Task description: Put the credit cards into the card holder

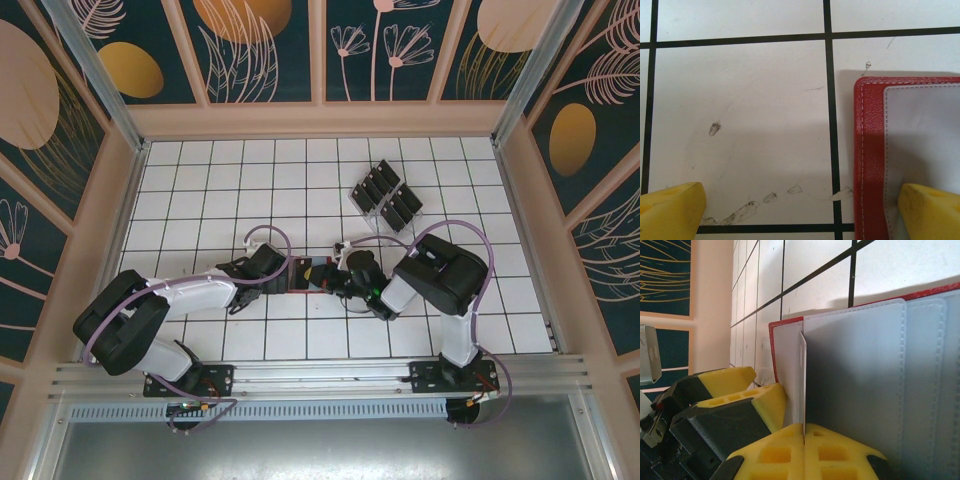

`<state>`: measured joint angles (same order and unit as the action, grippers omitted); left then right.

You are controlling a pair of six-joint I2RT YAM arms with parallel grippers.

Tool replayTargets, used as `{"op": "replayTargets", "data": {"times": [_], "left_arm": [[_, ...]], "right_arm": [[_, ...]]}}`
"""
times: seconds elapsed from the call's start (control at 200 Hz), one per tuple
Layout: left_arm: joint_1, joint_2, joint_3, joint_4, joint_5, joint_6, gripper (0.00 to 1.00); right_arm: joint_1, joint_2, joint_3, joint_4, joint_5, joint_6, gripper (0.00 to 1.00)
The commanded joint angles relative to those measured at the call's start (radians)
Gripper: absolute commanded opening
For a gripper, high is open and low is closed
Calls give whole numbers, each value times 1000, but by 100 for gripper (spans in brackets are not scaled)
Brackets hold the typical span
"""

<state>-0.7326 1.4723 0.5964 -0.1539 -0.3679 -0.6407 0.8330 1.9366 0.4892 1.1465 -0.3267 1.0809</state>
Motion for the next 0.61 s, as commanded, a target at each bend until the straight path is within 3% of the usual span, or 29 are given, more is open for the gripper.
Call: {"op": "replayTargets", "data": {"times": [0.0, 0.145, 0.5, 0.6], "left_arm": [[-2, 20, -25, -59, 8, 10, 99], [-1, 6, -15, -67, 14, 7, 99], [-1, -28, 81, -121, -31, 24, 98], [2, -22, 98, -128, -51, 30, 99]], "right_arm": [[3, 31, 12, -64, -29, -2, 0], [-5, 12, 19, -99, -35, -15, 0], [-14, -111, 106, -405, -4, -140, 32], [-12, -126, 146, -501, 12, -174, 36]]}}
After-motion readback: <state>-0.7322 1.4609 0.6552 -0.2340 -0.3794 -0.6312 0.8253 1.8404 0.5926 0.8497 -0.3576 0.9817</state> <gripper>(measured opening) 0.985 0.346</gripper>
